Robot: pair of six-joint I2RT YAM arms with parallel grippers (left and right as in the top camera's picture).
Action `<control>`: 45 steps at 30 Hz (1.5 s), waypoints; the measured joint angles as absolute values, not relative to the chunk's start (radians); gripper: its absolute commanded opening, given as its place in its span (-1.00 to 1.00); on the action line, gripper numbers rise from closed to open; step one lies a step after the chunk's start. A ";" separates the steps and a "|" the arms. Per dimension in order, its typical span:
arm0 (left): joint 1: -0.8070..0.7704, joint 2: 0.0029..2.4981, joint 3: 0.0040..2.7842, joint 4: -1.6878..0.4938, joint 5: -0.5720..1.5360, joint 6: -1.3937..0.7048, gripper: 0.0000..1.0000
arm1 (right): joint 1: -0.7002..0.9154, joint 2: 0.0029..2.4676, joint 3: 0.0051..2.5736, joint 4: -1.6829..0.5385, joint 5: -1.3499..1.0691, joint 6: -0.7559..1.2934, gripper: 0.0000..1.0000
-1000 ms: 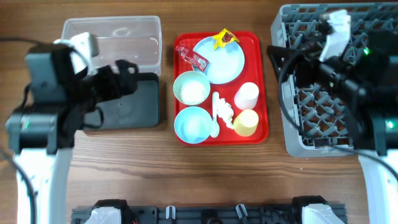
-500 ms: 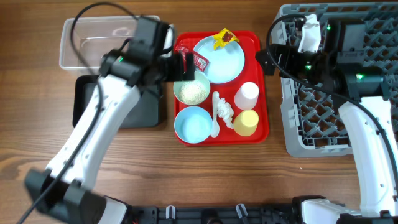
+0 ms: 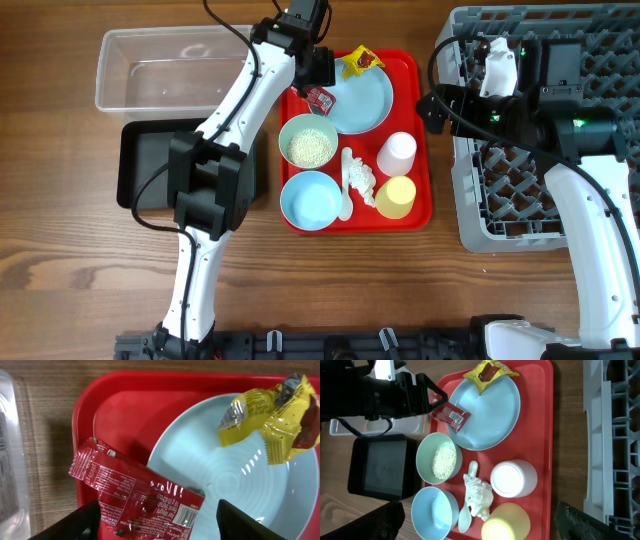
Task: Sort waste into correct bins and load items into the dishwasher rack
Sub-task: 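Reach the left gripper to the red wrapper on the blue plate, then grasp the red wrapper and drop it into the clear bin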
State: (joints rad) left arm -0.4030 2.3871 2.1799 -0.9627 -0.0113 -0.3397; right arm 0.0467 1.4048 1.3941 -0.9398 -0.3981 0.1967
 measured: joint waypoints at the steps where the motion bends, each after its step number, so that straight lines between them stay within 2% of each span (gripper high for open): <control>1: -0.405 2.396 2.180 -0.973 -0.011 -0.342 0.40 | 0.047 1.405 1.394 -0.942 -0.398 0.197 1.00; 3: -0.407 2.418 2.180 -0.985 -0.011 -0.343 0.41 | 0.047 1.405 1.394 -0.943 -0.398 0.197 0.99; 5: -0.408 2.447 2.180 -0.988 -0.011 -0.343 0.30 | 0.047 1.405 1.394 -0.943 -0.395 0.197 0.99; 7: -0.408 2.464 2.180 -0.987 -0.011 -0.343 -0.24 | 0.047 1.405 1.394 -0.943 -0.395 0.197 0.99; 12: -0.417 2.478 2.180 -0.986 -0.011 -0.355 -0.92 | 0.047 1.405 1.394 -0.949 -0.372 0.197 1.00; 20: -0.432 2.477 2.180 -0.972 -0.015 -0.354 -0.92 | 0.047 1.405 1.394 -0.955 -0.365 0.197 0.99; 24: -0.432 2.463 2.180 -0.983 -0.022 -0.354 -0.76 | 0.047 1.405 1.394 -0.956 -0.365 0.197 0.99; 25: -0.432 2.453 2.180 -0.986 -0.027 -0.354 -0.77 | 0.047 1.405 1.394 -0.958 -0.365 0.197 0.99; 26: -0.432 2.446 2.180 -0.989 -0.030 -0.354 -0.88 | 0.047 1.405 1.394 -0.957 -0.365 0.197 0.99; 27: -0.432 2.444 2.180 -0.989 -0.030 -0.354 -0.92 | 0.047 1.405 1.394 -0.958 -0.365 0.197 1.00; 30: -0.432 2.442 2.180 -0.989 -0.031 -0.354 -0.92 | 0.047 1.405 1.394 -0.958 -0.365 0.197 1.00; 32: -0.432 2.442 2.180 -0.988 -0.033 -0.354 -0.92 | 0.047 1.405 1.394 -0.958 -0.365 0.197 1.00; 33: -0.432 2.442 2.180 -0.987 -0.033 -0.354 -0.56 | 0.047 1.405 1.394 -0.958 -0.365 0.197 0.99; 34: -0.432 2.442 2.180 -0.984 -0.033 -0.354 -0.10 | 0.047 1.405 1.394 -0.958 -0.365 0.197 1.00; 35: -0.432 2.442 2.180 -0.974 -0.033 -0.355 0.22 | 0.047 1.405 1.394 -0.958 -0.365 0.197 1.00; 36: -0.432 2.442 2.180 -0.958 -0.032 -0.350 0.43 | 0.047 1.405 1.394 -0.958 -0.365 0.197 0.99; 40: -0.448 2.442 2.180 -0.871 0.015 -0.357 0.50 | 0.047 1.405 1.394 -0.958 -0.365 0.197 1.00; 45: -0.519 2.442 2.180 -0.835 0.024 -0.357 0.45 | 0.047 1.405 1.394 -0.962 -0.365 0.197 0.99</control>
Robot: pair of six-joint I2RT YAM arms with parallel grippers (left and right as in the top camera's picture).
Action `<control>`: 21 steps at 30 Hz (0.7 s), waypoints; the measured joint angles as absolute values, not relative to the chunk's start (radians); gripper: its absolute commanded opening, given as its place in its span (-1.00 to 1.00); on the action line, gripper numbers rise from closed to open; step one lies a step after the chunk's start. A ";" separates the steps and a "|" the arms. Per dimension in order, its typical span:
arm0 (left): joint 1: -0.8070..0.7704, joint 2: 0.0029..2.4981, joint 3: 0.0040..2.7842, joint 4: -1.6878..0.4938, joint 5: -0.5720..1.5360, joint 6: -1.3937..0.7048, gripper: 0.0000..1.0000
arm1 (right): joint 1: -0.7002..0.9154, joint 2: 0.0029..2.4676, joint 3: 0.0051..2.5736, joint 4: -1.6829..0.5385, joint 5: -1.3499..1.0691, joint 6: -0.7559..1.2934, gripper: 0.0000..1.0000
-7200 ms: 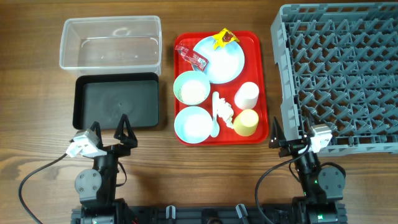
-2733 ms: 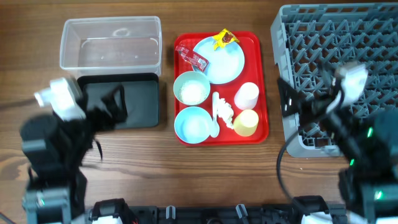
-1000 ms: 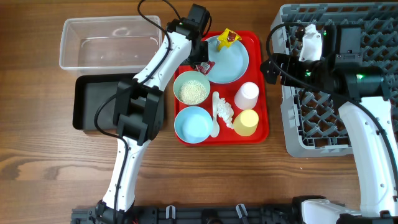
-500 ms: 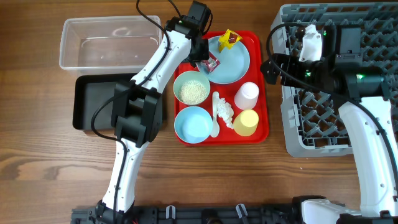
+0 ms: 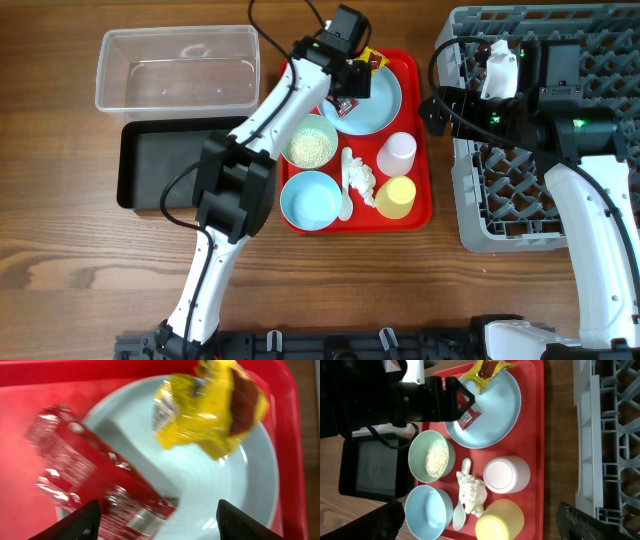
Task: Sort waste into correct bins and load items into the dishwasher rack
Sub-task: 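Grasp the red wrapper and drop it into the clear bin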
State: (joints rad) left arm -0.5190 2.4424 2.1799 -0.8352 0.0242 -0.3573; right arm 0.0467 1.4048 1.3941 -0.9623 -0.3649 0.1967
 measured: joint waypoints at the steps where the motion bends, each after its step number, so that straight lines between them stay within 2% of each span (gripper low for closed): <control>1: -0.529 2.442 2.180 -0.833 0.024 -0.357 0.43 | 0.047 1.405 1.394 -0.962 -0.365 0.197 0.99; 5: -0.542 2.463 2.180 -0.828 0.010 -0.357 0.30 | 0.047 1.405 1.394 -0.974 -0.364 0.197 0.99; 10: -0.542 2.490 2.180 -0.825 -0.049 -0.357 0.26 | 0.047 1.405 1.394 -0.977 -0.364 0.197 1.00; 13: -0.543 2.490 2.180 -0.824 -0.060 -0.356 0.12 | 0.047 1.405 1.394 -0.977 -0.364 0.197 0.99; 15: -0.543 2.500 2.180 -0.821 -0.063 -0.357 -0.07 | 0.047 1.405 1.394 -0.981 -0.364 0.197 0.99; 16: -0.543 2.512 2.180 -0.821 -0.064 -0.357 -0.22 | 0.047 1.405 1.394 -0.981 -0.364 0.197 0.99; 19: -0.543 2.529 2.181 -0.815 -0.082 -0.361 -0.92 | 0.047 1.405 1.394 -0.981 -0.364 0.197 1.00; 21: -0.542 2.530 2.181 -0.815 -0.086 -0.365 -0.92 | 0.047 1.405 1.394 -0.981 -0.364 0.197 1.00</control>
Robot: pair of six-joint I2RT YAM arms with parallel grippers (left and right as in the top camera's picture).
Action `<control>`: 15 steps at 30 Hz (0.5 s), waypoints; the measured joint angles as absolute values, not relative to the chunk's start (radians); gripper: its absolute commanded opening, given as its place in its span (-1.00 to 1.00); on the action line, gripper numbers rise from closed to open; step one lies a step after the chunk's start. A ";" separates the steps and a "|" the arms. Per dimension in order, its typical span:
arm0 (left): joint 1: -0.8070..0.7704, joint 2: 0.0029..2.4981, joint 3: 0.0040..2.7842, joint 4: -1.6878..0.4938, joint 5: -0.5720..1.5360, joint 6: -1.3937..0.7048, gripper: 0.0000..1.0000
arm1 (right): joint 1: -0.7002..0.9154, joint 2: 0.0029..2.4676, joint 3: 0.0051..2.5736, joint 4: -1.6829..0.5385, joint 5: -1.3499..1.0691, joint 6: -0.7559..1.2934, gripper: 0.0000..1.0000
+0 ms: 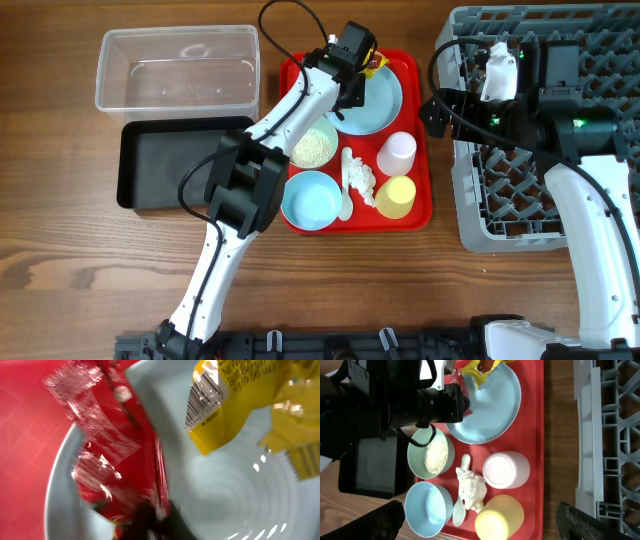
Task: Sort waste into correct bins and load items into the dishwasher rack
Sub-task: 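Grasp the red wrapper and drop it into the clear bin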
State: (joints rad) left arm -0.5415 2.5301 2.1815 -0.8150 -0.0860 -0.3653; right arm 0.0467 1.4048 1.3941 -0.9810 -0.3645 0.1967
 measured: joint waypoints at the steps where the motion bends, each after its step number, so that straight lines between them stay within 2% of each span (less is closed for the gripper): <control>1: -0.542 2.531 2.182 -0.815 -0.086 -0.369 -0.92 | 0.047 1.405 1.394 -0.981 -0.365 0.197 1.00; 7: -0.542 2.479 2.179 -0.856 -0.081 -0.369 -0.92 | 0.047 1.405 1.394 -0.981 -0.365 0.197 0.99; 10: -0.529 2.296 2.173 -0.878 -0.108 -0.359 -0.92 | 0.047 1.405 1.394 -0.981 -0.364 0.198 0.99; 12: -0.480 2.141 2.178 -0.883 -0.167 -0.356 -0.92 | 0.047 1.405 1.394 -0.981 -0.364 0.202 0.99; 15: -0.328 2.065 2.202 -0.897 -0.228 -0.353 -0.92 | 0.047 1.405 1.394 -0.981 -0.364 0.205 0.99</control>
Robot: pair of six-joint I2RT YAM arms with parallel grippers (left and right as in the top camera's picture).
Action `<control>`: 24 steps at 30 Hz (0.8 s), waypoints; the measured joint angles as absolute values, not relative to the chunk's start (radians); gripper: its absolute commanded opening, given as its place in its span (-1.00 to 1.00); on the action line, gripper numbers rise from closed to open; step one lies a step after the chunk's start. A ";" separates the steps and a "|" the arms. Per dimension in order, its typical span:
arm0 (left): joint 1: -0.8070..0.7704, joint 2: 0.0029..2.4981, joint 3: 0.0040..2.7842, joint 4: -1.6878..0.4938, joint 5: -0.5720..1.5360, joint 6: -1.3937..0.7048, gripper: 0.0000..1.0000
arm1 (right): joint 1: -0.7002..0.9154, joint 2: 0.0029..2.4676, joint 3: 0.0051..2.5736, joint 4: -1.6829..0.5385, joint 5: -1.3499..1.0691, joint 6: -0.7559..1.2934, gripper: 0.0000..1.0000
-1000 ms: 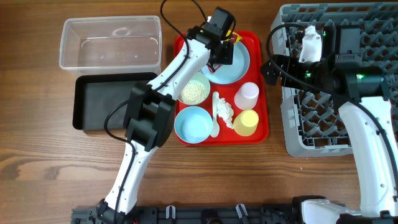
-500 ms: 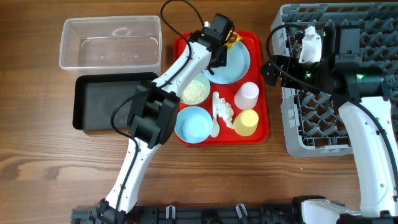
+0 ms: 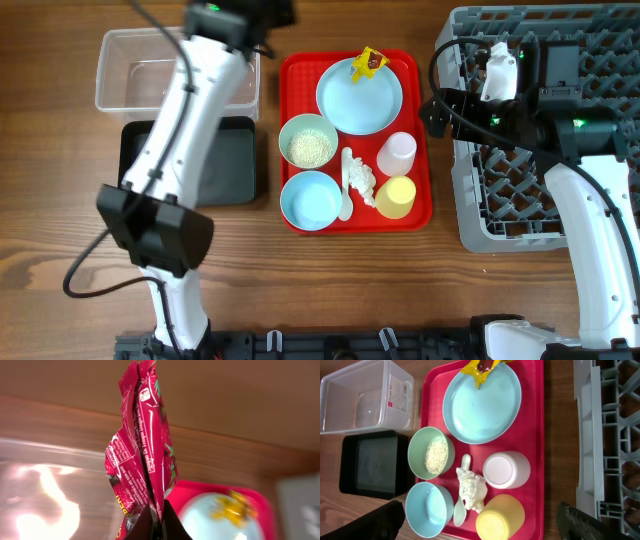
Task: Sort waste into correct bins and load items into the dishwasher rack
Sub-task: 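Grasp the red wrapper and drop it into the clear bin, then grasp the yellow wrapper with the left gripper, drop into clear bin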
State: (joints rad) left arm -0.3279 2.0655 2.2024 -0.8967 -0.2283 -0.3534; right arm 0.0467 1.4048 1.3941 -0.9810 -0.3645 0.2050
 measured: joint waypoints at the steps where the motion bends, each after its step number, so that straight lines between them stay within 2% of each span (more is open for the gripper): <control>1: -0.271 2.090 2.201 -0.913 -0.231 -0.354 -0.92 | 0.047 1.405 1.394 -0.981 -0.364 0.205 0.99; 2: -0.234 2.117 2.196 -0.931 -0.219 -0.354 -0.86 | 0.047 1.405 1.394 -0.981 -0.364 0.205 0.99; 4: -0.199 2.162 2.186 -0.965 -0.199 -0.353 -0.35 | 0.047 1.405 1.394 -0.981 -0.364 0.205 0.99; 5: -0.190 2.177 2.183 -0.979 -0.193 -0.356 0.15 | 0.047 1.405 1.394 -0.981 -0.364 0.205 0.99; 6: -0.187 2.188 2.181 -0.999 -0.184 -0.352 0.77 | 0.047 1.405 1.394 -0.981 -0.364 0.205 0.99; 7: -0.187 2.191 2.180 -1.007 -0.181 -0.351 1.00 | 0.047 1.405 1.394 -0.983 -0.365 0.205 1.00; 11: -0.189 2.191 2.180 -1.034 -0.173 -0.353 1.00 | 0.047 1.405 1.394 -0.992 -0.364 0.205 0.99; 14: -0.203 2.191 2.180 -0.929 -0.080 -0.353 1.00 | 0.047 1.405 1.394 -0.992 -0.364 0.205 0.99; 17: -0.300 2.193 2.181 -0.766 0.006 -0.322 1.00 | 0.047 1.405 1.394 -1.011 -0.364 0.205 0.99; 20: -0.493 2.243 2.185 -0.639 -0.010 -0.266 0.99 | 0.047 1.405 1.394 -1.036 -0.357 0.205 0.99; 24: -0.547 2.407 2.189 -0.606 -0.002 -0.255 1.00 | 0.047 1.405 1.394 -1.048 -0.346 0.204 0.99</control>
State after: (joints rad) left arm -0.5472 2.4065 2.1891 -0.6056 -0.0017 -0.2554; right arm 0.0467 1.4048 1.3941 -1.0481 -0.3462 0.2043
